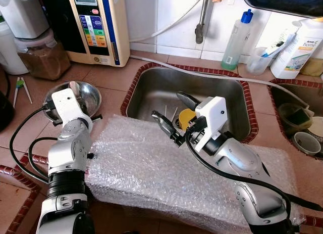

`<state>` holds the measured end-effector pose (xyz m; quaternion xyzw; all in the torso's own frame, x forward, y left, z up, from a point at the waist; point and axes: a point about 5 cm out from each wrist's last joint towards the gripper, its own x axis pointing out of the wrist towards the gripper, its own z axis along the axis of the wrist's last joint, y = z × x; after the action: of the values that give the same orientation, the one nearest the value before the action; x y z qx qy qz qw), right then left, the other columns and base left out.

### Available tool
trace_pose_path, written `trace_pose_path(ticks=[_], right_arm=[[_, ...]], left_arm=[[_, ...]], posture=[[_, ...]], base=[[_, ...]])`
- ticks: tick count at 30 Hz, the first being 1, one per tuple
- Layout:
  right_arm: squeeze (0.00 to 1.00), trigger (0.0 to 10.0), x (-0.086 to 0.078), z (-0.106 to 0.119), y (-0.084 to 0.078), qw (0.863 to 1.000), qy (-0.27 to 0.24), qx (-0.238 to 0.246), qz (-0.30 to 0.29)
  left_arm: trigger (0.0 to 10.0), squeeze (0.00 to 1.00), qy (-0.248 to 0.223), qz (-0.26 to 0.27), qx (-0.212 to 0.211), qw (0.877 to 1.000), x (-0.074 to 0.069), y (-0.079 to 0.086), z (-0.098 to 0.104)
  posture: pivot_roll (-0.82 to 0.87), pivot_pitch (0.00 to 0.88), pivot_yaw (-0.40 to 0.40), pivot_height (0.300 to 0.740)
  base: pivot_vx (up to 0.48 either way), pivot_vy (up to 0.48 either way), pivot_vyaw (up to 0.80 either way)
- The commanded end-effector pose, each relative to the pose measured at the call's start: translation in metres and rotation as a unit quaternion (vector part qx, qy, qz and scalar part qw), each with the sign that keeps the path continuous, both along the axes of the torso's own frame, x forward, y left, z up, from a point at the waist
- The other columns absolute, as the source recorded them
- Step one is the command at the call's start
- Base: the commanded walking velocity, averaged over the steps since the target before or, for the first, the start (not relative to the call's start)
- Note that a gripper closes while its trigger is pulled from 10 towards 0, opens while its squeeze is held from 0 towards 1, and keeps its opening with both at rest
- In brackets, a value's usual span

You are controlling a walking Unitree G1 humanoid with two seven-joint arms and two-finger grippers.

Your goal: Kitchen organization

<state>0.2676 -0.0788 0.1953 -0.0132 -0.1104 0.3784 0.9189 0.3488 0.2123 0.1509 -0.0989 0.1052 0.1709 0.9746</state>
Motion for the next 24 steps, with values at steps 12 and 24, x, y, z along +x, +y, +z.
trace_pose_path(ticks=[12,24], right_arm=[[0.00,10.0,0.002,0.004,0.000,1.000,-0.012,-0.001,0.000],[0.00,10.0,0.013,0.007,-0.013,1.000,-0.018,-0.002,-0.026]], left_arm=[[0.0,0.00,-0.102,-0.051,0.074,0.991,0.011,-0.017,0.036],[0.0,0.00,-0.205,-0.176,0.099,0.958,0.004,-0.066,0.058]], posture=[[-0.09,0.051,0.006,0.740],[-0.09,0.059,-0.015,0.740]], base=[[0.000,0.000,0.00],[0.000,0.000,0.00]])
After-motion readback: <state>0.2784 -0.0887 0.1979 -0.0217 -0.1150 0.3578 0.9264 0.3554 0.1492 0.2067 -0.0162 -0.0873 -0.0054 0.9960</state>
